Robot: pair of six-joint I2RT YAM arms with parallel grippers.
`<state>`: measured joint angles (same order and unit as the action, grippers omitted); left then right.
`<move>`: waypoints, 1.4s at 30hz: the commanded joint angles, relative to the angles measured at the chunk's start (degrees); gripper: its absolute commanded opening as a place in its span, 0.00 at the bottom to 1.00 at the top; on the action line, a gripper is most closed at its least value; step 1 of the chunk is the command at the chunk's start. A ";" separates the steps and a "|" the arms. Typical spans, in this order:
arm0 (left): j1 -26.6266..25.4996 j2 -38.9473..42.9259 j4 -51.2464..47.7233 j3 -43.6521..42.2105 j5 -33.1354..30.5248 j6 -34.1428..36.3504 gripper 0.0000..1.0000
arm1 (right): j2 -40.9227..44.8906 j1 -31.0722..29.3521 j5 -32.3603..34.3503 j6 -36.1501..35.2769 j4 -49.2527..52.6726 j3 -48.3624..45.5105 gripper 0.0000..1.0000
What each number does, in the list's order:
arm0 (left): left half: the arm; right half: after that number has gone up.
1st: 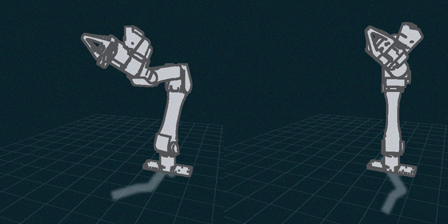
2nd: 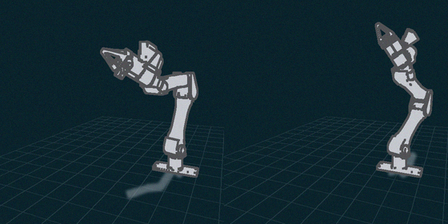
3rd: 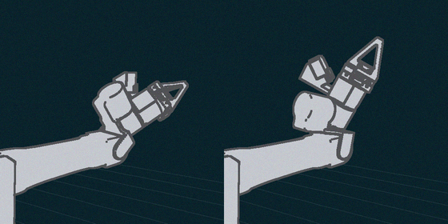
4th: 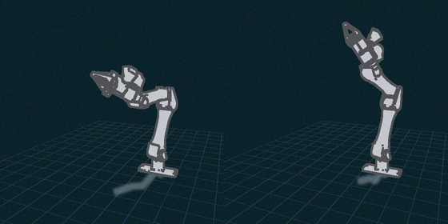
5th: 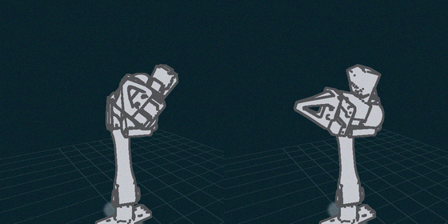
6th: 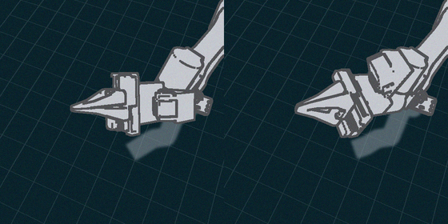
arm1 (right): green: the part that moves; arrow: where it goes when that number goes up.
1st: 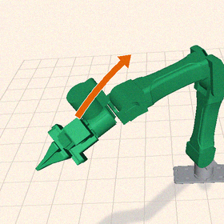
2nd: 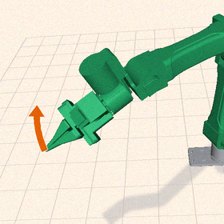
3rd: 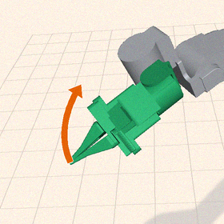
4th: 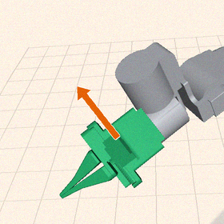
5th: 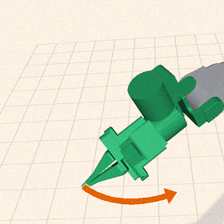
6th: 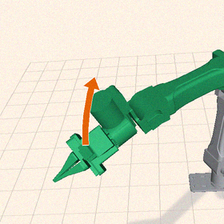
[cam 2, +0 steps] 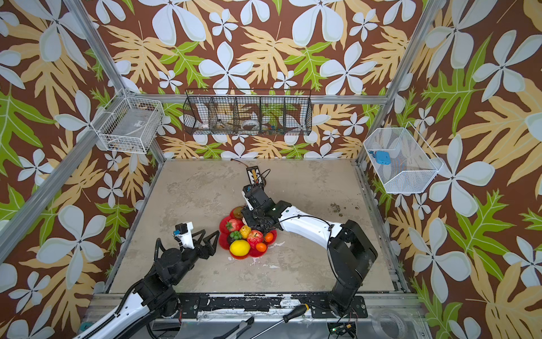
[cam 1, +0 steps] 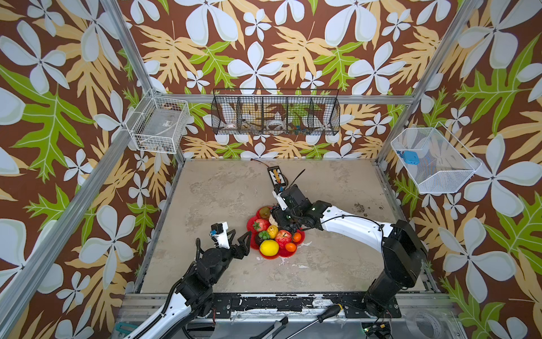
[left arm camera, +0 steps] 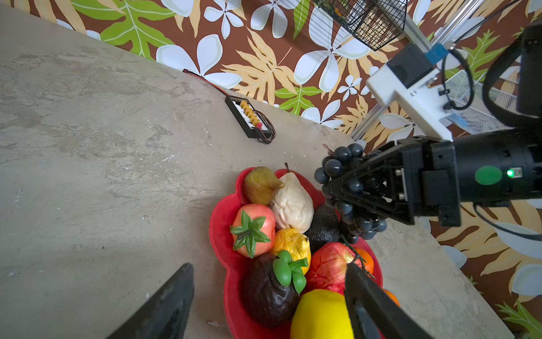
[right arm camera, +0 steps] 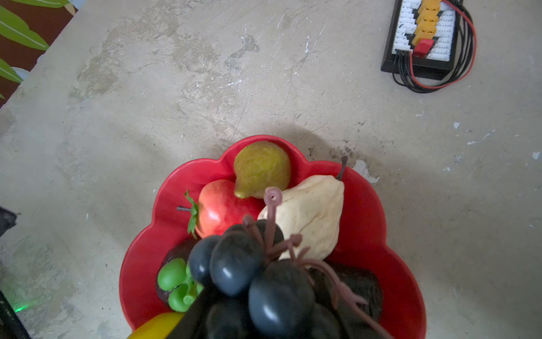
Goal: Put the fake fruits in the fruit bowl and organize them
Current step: 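Lift the black grapes and carry them over the bowl with the right gripper, then lower the grapes onto the fruits in the bowl and open the right gripper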
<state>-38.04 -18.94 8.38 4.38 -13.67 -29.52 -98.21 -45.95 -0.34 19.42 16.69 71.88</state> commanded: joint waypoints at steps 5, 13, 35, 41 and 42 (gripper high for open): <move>0.07 0.75 0.58 0.01 -0.61 0.20 0.81 | -2.44 2.19 0.60 1.23 -0.34 1.68 0.50; 0.07 0.75 0.46 0.01 -0.65 0.16 0.81 | -4.96 2.78 0.25 0.98 -0.25 3.00 0.57; 0.07 0.58 0.69 -0.08 -0.74 0.25 0.81 | -2.25 3.30 4.03 -0.04 1.07 2.81 0.88; 0.07 0.32 1.04 -0.16 -0.74 0.34 0.81 | -1.30 3.45 3.31 -0.74 1.02 2.33 0.89; 0.07 0.31 1.16 -0.16 -0.80 0.34 0.81 | -1.19 3.49 3.32 -0.79 0.98 2.23 0.89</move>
<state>-38.04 -18.59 8.01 4.38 -13.74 -29.52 -99.85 -42.63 2.98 19.27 17.67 74.24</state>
